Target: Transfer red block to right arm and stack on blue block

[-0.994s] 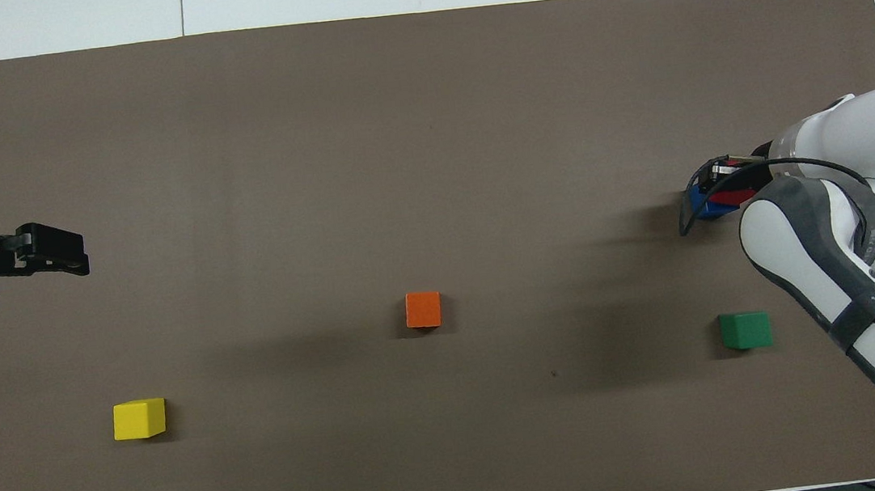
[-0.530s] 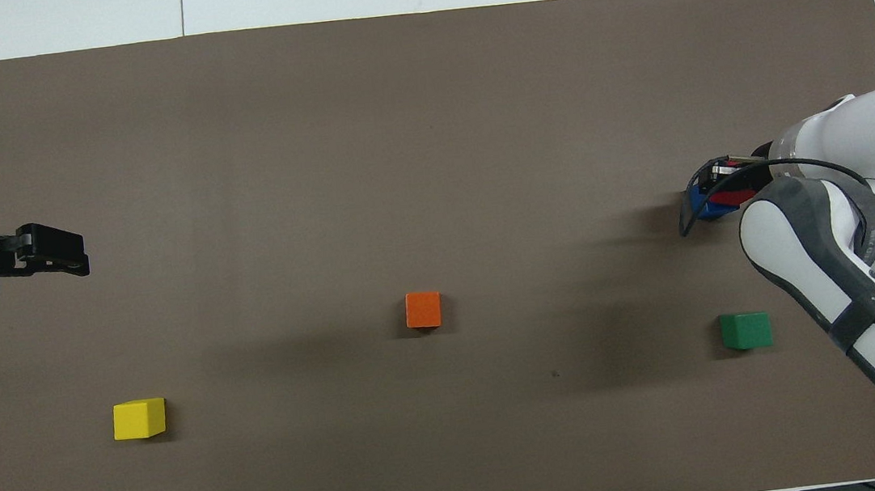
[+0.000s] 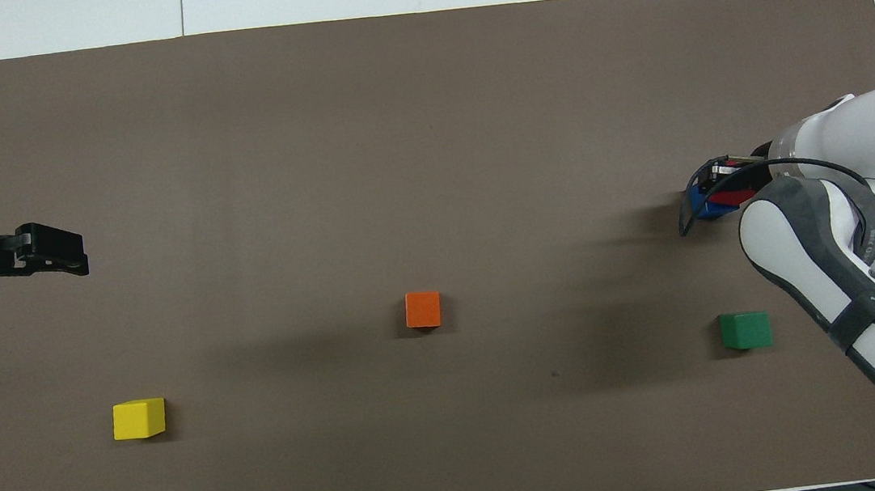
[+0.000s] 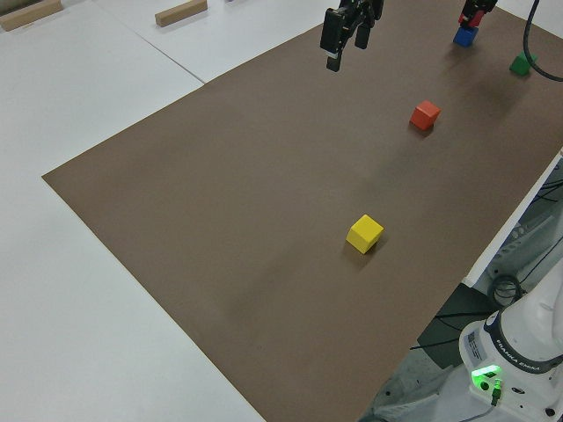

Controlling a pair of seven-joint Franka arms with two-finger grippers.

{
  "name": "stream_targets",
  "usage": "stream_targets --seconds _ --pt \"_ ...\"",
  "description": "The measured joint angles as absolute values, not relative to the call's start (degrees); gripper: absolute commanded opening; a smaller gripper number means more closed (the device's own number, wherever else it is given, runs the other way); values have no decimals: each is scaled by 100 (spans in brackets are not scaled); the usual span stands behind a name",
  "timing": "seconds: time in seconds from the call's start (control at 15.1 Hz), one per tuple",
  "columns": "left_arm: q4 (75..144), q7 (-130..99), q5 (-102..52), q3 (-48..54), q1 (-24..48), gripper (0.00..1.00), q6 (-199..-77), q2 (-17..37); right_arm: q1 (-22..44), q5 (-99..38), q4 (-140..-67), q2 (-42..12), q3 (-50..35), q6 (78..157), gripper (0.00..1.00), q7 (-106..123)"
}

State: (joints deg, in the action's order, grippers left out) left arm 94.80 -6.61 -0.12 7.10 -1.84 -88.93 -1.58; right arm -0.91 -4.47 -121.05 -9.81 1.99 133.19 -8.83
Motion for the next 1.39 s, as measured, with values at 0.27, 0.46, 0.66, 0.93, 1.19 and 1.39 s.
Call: stream_targets --seconds 0.27,0.46,0.66,0.93,1.19,1.39 --pt "9480 -661 -12 710 -184 100 -8893 -158 -91 -447 -12105 -981 199 13319 0 -883" --pt "9480 -661 -12 710 -184 100 -8893 -158 -88 -447 -12106 -980 199 13319 0 -876" --pt "9480 -661 -12 710 -184 100 -8893 -158 -36 -447 -12109 -980 197 13319 0 -706" --pt "9480 -661 -12 710 -184 100 -8893 -158 -4 -447 -12110 -980 195 13319 0 -592" --pt "9480 -661 -12 710 -184 100 -8893 -158 -10 -447 -12111 -980 196 13319 0 -522" --pt "9480 -661 -12 710 -184 100 -8893 -158 -22 -447 -12112 -980 197 13319 0 -508"
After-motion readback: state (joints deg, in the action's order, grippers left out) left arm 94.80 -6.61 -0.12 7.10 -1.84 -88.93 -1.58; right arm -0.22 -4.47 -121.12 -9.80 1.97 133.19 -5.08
